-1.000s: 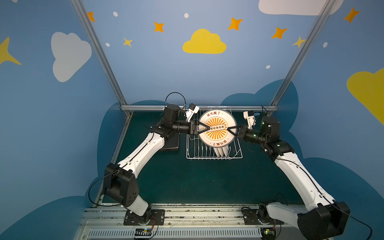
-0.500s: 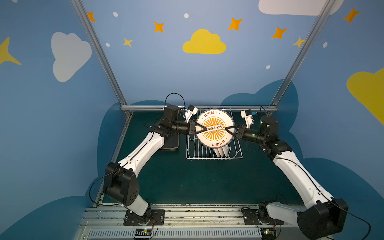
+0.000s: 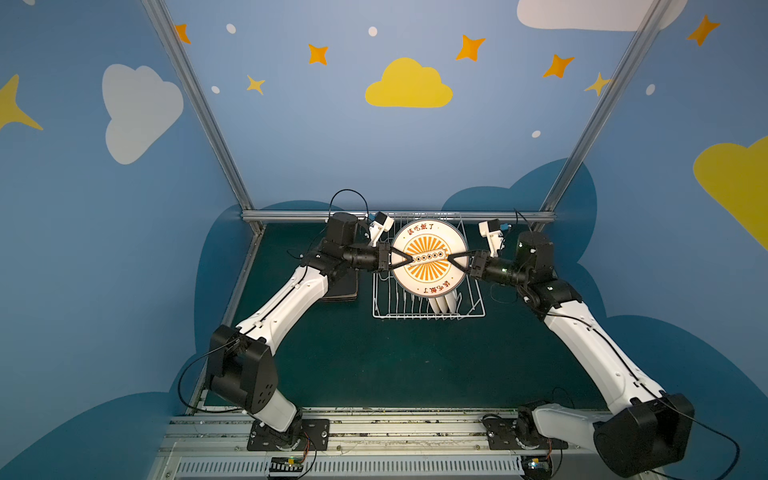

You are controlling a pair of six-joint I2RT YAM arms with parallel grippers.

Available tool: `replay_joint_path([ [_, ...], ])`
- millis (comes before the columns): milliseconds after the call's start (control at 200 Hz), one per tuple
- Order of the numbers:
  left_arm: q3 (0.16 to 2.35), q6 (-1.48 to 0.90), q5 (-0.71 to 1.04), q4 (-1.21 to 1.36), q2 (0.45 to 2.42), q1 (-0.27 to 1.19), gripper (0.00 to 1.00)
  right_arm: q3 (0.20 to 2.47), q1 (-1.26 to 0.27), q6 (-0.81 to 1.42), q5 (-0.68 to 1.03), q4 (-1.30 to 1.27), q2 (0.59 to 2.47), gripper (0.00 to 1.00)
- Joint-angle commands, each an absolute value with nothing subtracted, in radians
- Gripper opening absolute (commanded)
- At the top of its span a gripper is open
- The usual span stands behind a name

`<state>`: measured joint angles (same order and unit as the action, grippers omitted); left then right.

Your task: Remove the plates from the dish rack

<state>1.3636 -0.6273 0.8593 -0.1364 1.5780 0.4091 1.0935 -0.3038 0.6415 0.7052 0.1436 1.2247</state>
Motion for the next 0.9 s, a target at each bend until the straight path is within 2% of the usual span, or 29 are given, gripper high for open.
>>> replay_joint_path([
  [0,1.348,-0.665,0.844,-0.037,1.534,0.418,0.03,1.1,-0.315,0.622,0.682,0.177,1.227,0.44],
  [35,1.343,-0.668,0.835,-0.032,1.529,0.417,0.03,1.1,-0.314,0.618,0.67,0.188,1.225,0.54],
  [95,1.334,-0.672,0.815,-0.031,1.521,0.417,0.03,1.103,-0.316,0.611,0.647,0.21,1.22,0.79],
  [175,1.323,-0.673,0.79,-0.033,1.507,0.417,0.03,1.107,-0.316,0.594,0.618,0.237,1.209,0.87],
  [370,1.281,-0.692,0.716,-0.058,1.451,0.417,0.03,1.11,-0.321,0.515,0.585,0.298,1.181,0.89],
  [566,1.163,-0.743,0.627,-0.104,1.317,0.417,0.03,1.109,-0.338,0.371,0.584,0.366,1.14,0.89],
  [781,1.076,-0.692,0.657,-0.366,1.181,0.417,0.03,1.142,-0.373,0.197,0.544,0.515,1.121,0.89],
  [896,0.971,-0.736,0.619,-0.421,1.065,0.417,0.03,1.15,-0.387,0.15,0.507,0.571,1.11,0.89],
])
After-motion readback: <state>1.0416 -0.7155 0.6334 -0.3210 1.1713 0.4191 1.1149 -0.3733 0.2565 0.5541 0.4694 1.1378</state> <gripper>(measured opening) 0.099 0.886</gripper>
